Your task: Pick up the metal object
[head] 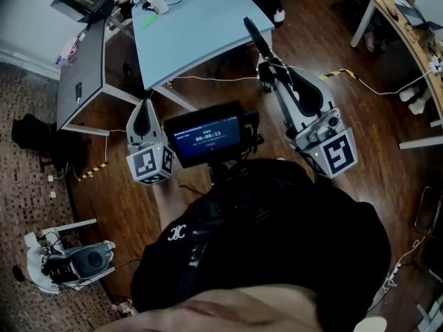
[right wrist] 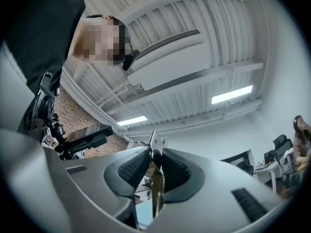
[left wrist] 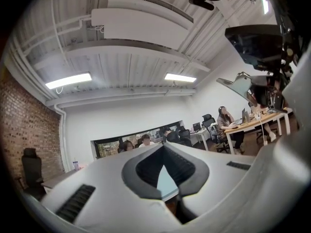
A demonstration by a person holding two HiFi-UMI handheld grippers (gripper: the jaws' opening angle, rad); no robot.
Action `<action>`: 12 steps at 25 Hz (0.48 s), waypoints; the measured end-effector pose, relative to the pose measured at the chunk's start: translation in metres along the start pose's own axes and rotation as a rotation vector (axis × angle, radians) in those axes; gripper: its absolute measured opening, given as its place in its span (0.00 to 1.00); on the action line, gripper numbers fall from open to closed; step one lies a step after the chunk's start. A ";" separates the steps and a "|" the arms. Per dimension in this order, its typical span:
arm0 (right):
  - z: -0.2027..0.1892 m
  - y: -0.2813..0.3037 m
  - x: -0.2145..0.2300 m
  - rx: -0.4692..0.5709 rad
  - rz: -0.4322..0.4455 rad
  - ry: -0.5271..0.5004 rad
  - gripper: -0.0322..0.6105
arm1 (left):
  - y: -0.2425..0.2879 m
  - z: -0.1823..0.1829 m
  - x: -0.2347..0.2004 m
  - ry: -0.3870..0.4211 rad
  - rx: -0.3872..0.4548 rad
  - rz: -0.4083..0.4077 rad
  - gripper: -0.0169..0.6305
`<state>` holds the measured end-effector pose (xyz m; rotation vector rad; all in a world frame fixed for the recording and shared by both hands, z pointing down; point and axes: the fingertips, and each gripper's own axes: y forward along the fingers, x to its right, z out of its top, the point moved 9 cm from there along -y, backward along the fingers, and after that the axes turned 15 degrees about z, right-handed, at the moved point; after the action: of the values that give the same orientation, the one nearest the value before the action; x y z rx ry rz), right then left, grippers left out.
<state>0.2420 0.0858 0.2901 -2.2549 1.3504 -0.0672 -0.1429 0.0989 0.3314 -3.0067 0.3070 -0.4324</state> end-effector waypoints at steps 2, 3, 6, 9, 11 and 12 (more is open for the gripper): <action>-0.001 0.000 0.000 -0.006 -0.001 0.001 0.14 | 0.000 0.001 0.000 0.007 0.003 -0.002 0.01; -0.001 -0.001 0.000 -0.009 -0.003 0.002 0.14 | 0.000 0.001 0.000 0.007 0.005 -0.002 0.02; -0.002 -0.002 0.000 -0.014 -0.008 0.004 0.14 | -0.001 0.001 0.000 0.004 0.004 -0.001 0.01; -0.002 -0.002 0.001 -0.015 -0.012 0.007 0.14 | -0.001 0.001 -0.001 0.008 -0.001 0.002 0.02; -0.002 -0.003 0.001 -0.017 -0.013 0.009 0.14 | -0.002 0.001 -0.001 0.009 -0.004 0.002 0.02; -0.003 -0.004 0.002 -0.018 -0.014 0.010 0.14 | -0.002 0.001 -0.001 0.010 -0.005 0.003 0.02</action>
<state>0.2449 0.0848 0.2937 -2.2822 1.3456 -0.0712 -0.1434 0.1009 0.3308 -3.0098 0.3134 -0.4467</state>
